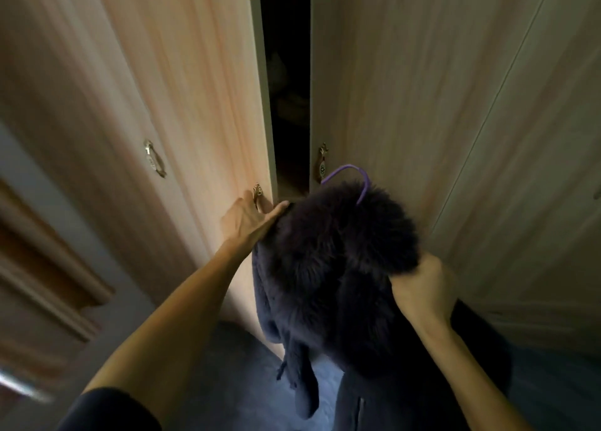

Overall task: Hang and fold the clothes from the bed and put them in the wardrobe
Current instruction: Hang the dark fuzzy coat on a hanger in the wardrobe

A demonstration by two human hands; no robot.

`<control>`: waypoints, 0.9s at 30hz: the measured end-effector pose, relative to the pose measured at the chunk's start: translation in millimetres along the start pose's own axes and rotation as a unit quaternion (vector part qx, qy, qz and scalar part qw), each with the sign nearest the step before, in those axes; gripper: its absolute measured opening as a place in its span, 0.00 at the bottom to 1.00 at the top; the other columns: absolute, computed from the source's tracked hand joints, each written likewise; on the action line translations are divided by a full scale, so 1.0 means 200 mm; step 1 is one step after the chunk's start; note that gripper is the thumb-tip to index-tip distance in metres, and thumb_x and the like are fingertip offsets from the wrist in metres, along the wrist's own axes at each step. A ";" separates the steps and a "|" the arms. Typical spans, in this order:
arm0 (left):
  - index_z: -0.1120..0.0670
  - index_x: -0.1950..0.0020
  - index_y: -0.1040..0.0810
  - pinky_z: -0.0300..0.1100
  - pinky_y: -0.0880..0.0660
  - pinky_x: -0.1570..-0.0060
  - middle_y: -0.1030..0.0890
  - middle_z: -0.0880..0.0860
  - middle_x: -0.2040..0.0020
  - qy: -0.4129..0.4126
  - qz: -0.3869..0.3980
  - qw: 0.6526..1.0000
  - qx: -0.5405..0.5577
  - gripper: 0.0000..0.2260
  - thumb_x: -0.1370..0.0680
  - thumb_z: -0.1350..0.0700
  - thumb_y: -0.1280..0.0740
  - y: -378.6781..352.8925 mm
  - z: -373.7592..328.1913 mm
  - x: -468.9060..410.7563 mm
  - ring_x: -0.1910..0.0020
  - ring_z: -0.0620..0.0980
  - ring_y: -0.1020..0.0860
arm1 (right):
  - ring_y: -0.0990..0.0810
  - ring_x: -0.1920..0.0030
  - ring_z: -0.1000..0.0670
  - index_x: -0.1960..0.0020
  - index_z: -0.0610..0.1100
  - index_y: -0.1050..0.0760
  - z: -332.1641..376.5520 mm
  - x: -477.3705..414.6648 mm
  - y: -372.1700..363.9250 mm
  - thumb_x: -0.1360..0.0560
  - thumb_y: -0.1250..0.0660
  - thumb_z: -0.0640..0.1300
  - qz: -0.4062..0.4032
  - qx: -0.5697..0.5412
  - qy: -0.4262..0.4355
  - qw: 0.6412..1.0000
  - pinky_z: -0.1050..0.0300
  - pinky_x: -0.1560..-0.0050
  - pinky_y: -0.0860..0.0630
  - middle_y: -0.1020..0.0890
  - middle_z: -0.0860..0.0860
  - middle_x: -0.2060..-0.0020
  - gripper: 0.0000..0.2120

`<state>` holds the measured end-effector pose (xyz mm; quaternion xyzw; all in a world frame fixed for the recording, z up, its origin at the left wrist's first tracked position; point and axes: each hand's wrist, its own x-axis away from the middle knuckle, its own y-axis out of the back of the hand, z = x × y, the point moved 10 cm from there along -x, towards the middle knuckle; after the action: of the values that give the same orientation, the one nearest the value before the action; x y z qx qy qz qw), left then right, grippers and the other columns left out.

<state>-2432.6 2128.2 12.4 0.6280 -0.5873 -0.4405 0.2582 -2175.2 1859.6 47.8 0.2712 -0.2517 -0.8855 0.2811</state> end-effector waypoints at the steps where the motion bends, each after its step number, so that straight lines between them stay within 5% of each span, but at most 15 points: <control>1: 0.52 0.51 0.29 0.47 0.25 0.59 0.26 0.50 0.60 0.013 -0.003 1.000 0.000 0.35 0.36 0.22 0.45 0.03 0.04 0.03 0.62 0.54 0.26 | 0.25 0.70 0.34 0.67 0.37 0.23 0.03 0.03 0.00 0.33 0.28 0.39 0.006 0.003 0.013 1.000 0.52 0.69 0.32 0.21 0.37 0.70 0.07; 6: 0.52 0.53 0.27 0.41 0.31 0.66 0.24 0.51 0.58 0.077 -0.019 0.996 0.047 0.21 0.32 0.35 0.35 0.17 0.15 0.16 0.64 0.49 0.26 | 0.24 0.70 0.36 0.67 0.39 0.24 0.08 0.17 0.00 0.32 0.27 0.42 0.047 -0.010 0.018 0.999 0.50 0.71 0.29 0.20 0.40 0.70 0.09; 14: 0.57 0.34 0.41 0.57 0.35 0.42 0.36 0.62 0.35 0.039 -0.160 0.984 -0.073 0.37 0.34 0.40 0.31 0.54 0.38 0.39 0.39 0.62 0.34 | 0.23 0.69 0.36 0.72 0.44 0.31 0.23 0.31 0.00 0.33 0.28 0.47 0.074 -0.035 0.003 0.997 0.49 0.69 0.27 0.21 0.42 0.72 0.15; 22: 0.56 0.37 0.39 0.57 0.35 0.41 0.35 0.63 0.36 0.046 -0.180 0.981 -0.062 0.26 0.30 0.52 0.32 0.86 0.75 0.53 0.40 0.64 0.33 | 0.25 0.73 0.39 0.73 0.46 0.32 0.59 0.50 -0.05 0.32 0.26 0.49 0.087 -0.040 0.036 0.995 0.50 0.71 0.28 0.22 0.45 0.75 0.18; 27: 0.56 0.35 0.38 0.56 0.36 0.39 0.34 0.63 0.38 -0.006 -0.248 0.969 -0.024 0.24 0.28 0.59 0.34 1.10 0.84 0.58 0.42 0.62 0.33 | 0.32 0.78 0.48 0.73 0.44 0.32 0.76 0.61 -0.01 0.29 0.28 0.45 0.064 -0.074 0.011 0.995 0.60 0.75 0.39 0.28 0.49 0.78 0.18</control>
<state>-2697.3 2009.7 88.5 0.7448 -0.4042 -0.5085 0.1529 -2354.6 1828.5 115.4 0.2428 -0.1993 -0.8788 0.3592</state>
